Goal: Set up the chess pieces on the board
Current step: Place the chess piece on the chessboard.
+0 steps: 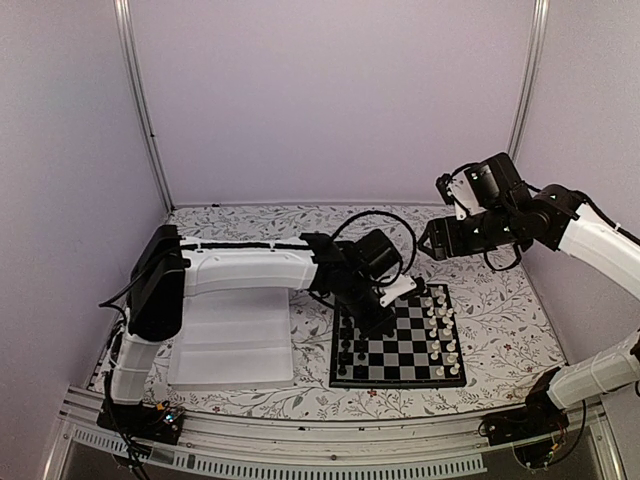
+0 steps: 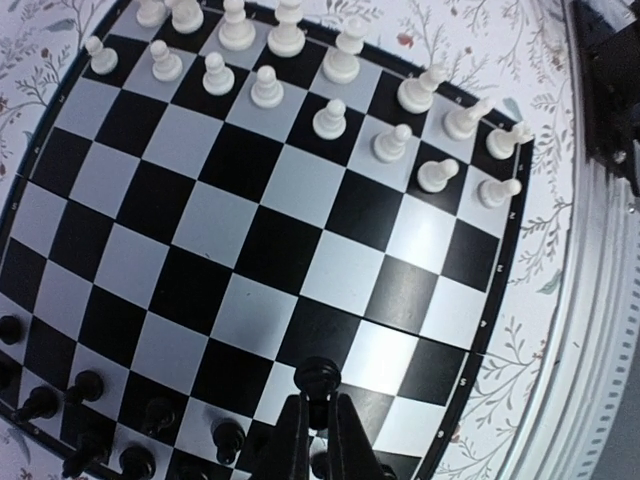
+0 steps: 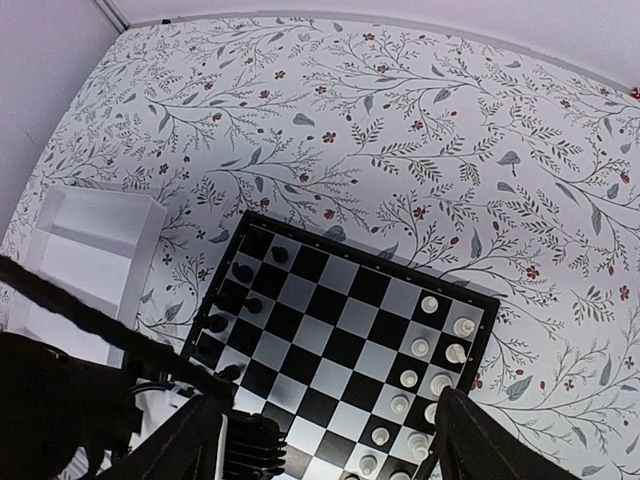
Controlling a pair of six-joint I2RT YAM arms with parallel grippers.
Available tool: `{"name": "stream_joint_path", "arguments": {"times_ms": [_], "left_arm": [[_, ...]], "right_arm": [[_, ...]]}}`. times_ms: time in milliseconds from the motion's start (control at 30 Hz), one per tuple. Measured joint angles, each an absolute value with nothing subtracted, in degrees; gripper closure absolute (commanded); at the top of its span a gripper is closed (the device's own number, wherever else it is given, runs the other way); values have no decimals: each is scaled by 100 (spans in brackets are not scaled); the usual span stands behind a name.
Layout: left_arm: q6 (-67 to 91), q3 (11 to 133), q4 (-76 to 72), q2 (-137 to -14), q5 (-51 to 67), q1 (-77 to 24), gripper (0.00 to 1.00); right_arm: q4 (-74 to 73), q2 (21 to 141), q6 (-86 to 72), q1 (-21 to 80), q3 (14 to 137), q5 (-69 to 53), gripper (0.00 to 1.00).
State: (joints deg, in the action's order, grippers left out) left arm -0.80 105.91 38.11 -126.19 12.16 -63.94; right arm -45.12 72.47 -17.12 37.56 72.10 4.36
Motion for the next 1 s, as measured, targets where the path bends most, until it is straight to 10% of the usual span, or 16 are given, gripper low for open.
{"name": "stream_joint_path", "arguments": {"times_ms": [1000], "left_arm": [[572,12409,4532,-13771,-440,-5376,98]], "right_arm": [[-4764,7153,-1708,3743,6954,266,23]]}}
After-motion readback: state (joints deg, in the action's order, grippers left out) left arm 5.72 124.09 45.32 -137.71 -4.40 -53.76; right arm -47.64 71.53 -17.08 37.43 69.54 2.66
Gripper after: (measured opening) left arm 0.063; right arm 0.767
